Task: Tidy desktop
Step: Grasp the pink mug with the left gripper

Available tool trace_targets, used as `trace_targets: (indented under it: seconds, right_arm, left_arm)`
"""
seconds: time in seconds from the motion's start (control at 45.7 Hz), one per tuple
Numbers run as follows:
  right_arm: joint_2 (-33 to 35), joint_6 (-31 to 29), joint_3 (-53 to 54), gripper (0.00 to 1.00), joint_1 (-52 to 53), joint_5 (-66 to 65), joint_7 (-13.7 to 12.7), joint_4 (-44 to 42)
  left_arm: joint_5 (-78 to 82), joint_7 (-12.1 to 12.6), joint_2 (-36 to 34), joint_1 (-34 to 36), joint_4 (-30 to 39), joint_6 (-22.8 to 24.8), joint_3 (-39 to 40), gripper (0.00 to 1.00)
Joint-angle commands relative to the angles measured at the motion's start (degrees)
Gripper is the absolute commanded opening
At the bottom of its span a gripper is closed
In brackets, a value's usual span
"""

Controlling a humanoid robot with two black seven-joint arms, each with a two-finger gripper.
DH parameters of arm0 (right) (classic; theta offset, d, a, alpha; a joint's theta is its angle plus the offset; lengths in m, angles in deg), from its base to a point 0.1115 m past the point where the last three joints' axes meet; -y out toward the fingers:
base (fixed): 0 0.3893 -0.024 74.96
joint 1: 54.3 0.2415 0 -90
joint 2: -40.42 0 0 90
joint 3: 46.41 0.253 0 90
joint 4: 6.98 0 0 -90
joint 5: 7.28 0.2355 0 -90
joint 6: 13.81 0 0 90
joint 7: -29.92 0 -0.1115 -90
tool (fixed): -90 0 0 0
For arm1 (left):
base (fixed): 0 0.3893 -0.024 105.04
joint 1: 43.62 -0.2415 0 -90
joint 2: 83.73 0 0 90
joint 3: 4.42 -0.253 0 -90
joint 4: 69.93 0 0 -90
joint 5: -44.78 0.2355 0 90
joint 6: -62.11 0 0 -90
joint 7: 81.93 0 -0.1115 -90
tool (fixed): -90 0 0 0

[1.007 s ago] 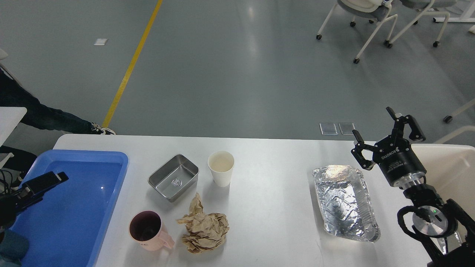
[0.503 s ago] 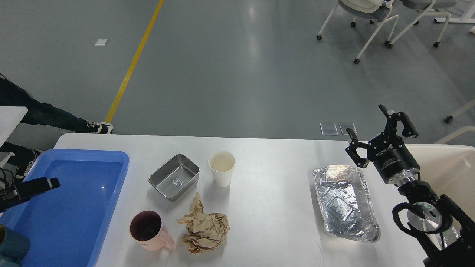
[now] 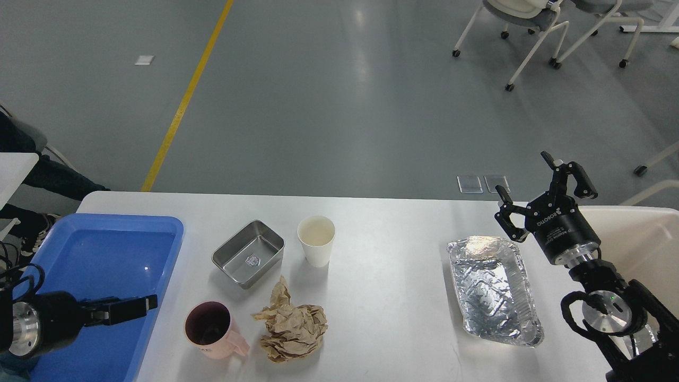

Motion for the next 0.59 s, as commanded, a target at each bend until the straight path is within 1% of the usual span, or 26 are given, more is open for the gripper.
trace_targets:
  seconds: [0.0, 0.066, 0.131, 0.263, 0.35, 0.46, 0.503, 0.569]
  right_arm:
    - [0.1, 0.0, 0.3, 1.0, -0.3, 0.0, 0.0, 0.3]
    - [0.1, -0.1, 0.4, 1.0, -0.4, 0.0, 0.1, 0.4]
    - [0.1, 0.0, 0.4, 1.0, -0.4, 0.0, 0.1, 0.4]
    - [0.2, -0.1, 0.5, 1.0, -0.4, 0.0, 0.1, 0.3]
    - [0.2, -0.1, 0.6, 1.0, -0.4, 0.0, 0.1, 0.2]
    - [0.2, -0.1, 0.7, 1.0, -0.4, 0.0, 0.1, 0.2]
    - [0.2, -0.1, 0.8, 1.0, -0.4, 0.0, 0.1, 0.2]
    - [0.2, -0.2, 0.9, 1.0, -0.4, 0.0, 0.2, 0.3]
  left_arm:
    - [1.9, -0.1, 6.4, 3.3, -4.5, 0.5, -2.8, 0.97]
    - [2.1, 0.0, 8.7, 6.0, -5.5, 0.5, -5.5, 0.97]
    - [2.1, 0.0, 9.4, 7.8, -5.6, 0.3, -7.9, 0.96]
    - [2.2, 0.1, 10.6, 9.4, -6.4, 0.2, -10.1, 0.95]
    - [2.4, 0.7, 12.0, 9.4, -6.9, 0.2, -11.4, 0.91]
    - [5.3, 3.4, 12.1, 9.9, -7.7, 0.2, -13.0, 0.84]
    - [6.6, 4.0, 12.3, 9.9, -8.3, 0.2, -13.1, 0.8]
    - [7.2, 4.1, 12.3, 10.0, -8.7, 0.2, -13.1, 0.76]
